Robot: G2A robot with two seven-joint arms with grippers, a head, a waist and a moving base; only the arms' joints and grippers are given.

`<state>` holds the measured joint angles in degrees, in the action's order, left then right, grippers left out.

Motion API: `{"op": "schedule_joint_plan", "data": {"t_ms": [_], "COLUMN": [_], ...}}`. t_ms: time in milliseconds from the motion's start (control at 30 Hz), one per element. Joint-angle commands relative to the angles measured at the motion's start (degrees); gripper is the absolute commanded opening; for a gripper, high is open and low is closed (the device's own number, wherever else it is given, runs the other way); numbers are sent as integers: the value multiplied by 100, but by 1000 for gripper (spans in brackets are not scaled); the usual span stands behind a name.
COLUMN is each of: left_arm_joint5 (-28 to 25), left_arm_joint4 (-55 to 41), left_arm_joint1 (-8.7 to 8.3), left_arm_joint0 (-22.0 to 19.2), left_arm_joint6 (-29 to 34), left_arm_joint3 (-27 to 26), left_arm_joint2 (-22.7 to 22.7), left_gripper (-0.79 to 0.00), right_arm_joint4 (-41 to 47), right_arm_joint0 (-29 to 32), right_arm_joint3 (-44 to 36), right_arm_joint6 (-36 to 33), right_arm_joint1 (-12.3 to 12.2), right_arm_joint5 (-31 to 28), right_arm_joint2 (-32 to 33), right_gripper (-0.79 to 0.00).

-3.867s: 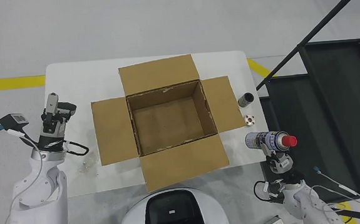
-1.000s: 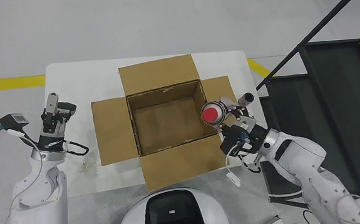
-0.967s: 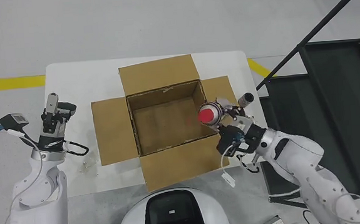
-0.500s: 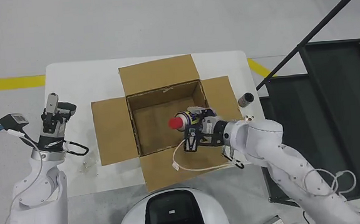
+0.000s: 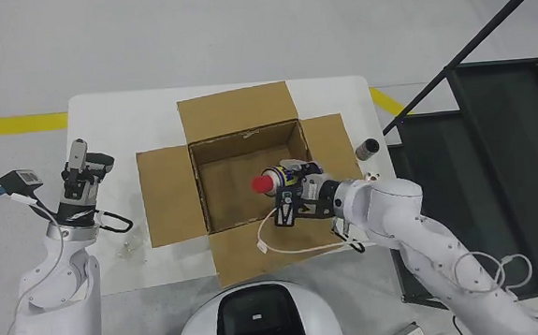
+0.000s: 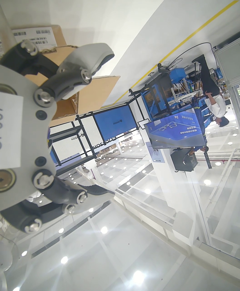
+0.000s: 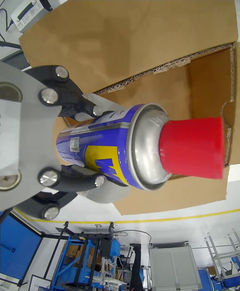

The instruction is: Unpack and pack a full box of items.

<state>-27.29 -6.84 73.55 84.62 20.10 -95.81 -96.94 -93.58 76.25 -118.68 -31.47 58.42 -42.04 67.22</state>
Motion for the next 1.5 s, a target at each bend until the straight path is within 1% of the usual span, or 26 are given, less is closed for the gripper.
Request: {"op": "schedule_joint_plan", "data": {"t_ms": [0, 67, 167, 333, 467, 633, 767, 867, 900, 933, 967, 1133, 1267, 1367, 1467], "left_arm_joint5": [0, 0, 0, 0, 0, 0, 0, 0, 0, 0, 0, 0, 0, 0, 0], "left_arm_joint4": [0, 0, 0, 0, 0, 0, 0, 0, 0, 0, 0, 0, 0, 0, 0], "left_arm_joint1": [0, 0, 0, 0, 0, 0, 0, 0, 0, 0, 0, 0, 0, 0, 0], "left_arm_joint0": [0, 0, 0, 0, 0, 0, 0, 0, 0, 0, 0, 0, 0, 0, 0], "left_arm_joint6": [0, 0, 0, 0, 0, 0, 0, 0, 0, 0, 0, 0, 0, 0, 0], "left_arm_joint3": [0, 0, 0, 0, 0, 0, 0, 0, 0, 0, 0, 0, 0, 0, 0], "left_arm_joint2": [0, 0, 0, 0, 0, 0, 0, 0, 0, 0, 0, 0, 0, 0, 0], "left_gripper": [0, 0, 0, 0, 0, 0, 0, 0, 0, 0, 0, 0, 0, 0, 0], "right_arm_joint4": [-20, -52, 62, 495, 1022, 1367, 1939, 2378, 2518, 2630, 2751, 3182, 3495, 3660, 3743], "right_arm_joint0": [18, -49, -319, -1108, -1758, -2617, -3253, -3633, -3737, -3828, -3909, -4223, -4324, -4303, -4143], "right_arm_joint3": [32, 29, 96, 462, 833, 1723, 2419, 2774, 2852, 2927, 2981, 3156, 3153, 3039, 2706], "right_arm_joint6": [-1, -80, -341, -1253, -2073, -2330, -2538, -2710, -2750, -2799, -2821, -2900, -2944, -2936, -2595], "right_arm_joint1": [1, 5, 32, 147, 299, 431, 539, 605, 620, 630, 636, 616, 564, 494, 356], "right_arm_joint5": [51, -62, -382, -945, -1003, -748, -540, -367, -327, -278, -256, -177, -133, -128, -147], "right_arm_joint2": [-2, -55, -235, -747, -1274, -2263, -2981, -3399, -3505, -3607, -3703, -3993, -4042, -3913, -3548], "right_gripper": [-785, -785, -785, -785, -785, -785, -785, -785, -739, -434, 0, 0, 0, 0, 0]}}
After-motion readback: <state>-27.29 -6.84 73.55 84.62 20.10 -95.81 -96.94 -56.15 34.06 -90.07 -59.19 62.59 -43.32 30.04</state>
